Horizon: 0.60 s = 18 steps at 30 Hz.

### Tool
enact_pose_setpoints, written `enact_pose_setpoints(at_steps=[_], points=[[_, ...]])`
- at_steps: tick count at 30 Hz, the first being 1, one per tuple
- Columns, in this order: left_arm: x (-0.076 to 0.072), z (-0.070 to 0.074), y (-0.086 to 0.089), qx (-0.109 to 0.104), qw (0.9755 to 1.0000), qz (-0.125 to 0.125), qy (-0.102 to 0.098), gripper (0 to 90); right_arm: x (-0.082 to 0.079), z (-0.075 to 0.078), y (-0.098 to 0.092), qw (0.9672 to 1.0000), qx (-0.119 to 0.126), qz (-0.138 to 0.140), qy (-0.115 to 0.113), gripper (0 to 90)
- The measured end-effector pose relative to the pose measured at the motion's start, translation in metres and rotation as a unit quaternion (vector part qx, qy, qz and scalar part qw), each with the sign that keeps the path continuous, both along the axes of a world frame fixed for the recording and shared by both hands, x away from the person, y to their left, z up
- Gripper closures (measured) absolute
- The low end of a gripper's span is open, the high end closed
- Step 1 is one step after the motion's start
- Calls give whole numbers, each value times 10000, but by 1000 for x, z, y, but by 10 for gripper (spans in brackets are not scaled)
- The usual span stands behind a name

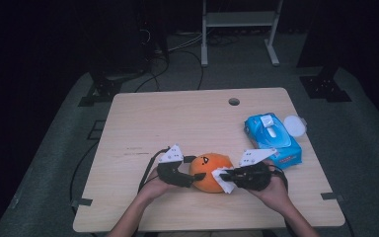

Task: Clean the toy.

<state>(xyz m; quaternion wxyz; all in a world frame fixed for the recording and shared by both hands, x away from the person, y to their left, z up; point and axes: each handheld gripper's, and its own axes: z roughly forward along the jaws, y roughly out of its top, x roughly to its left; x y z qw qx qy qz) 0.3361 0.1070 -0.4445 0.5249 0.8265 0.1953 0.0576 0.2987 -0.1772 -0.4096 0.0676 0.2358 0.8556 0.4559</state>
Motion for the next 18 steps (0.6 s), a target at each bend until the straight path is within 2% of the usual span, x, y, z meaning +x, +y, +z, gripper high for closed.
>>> enact_pose_setpoints(at_steps=[2, 4, 7, 9, 13, 15, 18], points=[[0, 0, 0, 17, 10000, -64, -18, 270, 4, -2, -11, 9998, -38, -201, -16, 824], [0, 0, 1, 14, 10000, -79, 12, 260, 8, -5, -21, 9992, 26, -400, 97, 823], [-2, 5, -1, 100, 9998, -110, 159, 183, 11, -10, -28, 9987, 77, -453, 225, 821], [-4, 6, -2, 138, 9998, -101, 128, 183, 12, -12, -27, 9988, 52, -435, 222, 820], [-2, 5, -3, 91, 9999, 4, 144, 257, 7, -9, -22, 9990, 51, -400, 165, 820], [-1, 5, -5, 7, 9999, -2, 163, 267, 4, -5, -14, 9993, 203, -260, 198, 820], [-2, 4, -7, 76, 9999, -46, 101, 268, -2, -1, 4, 9999, 121, 24, 58, 820]])
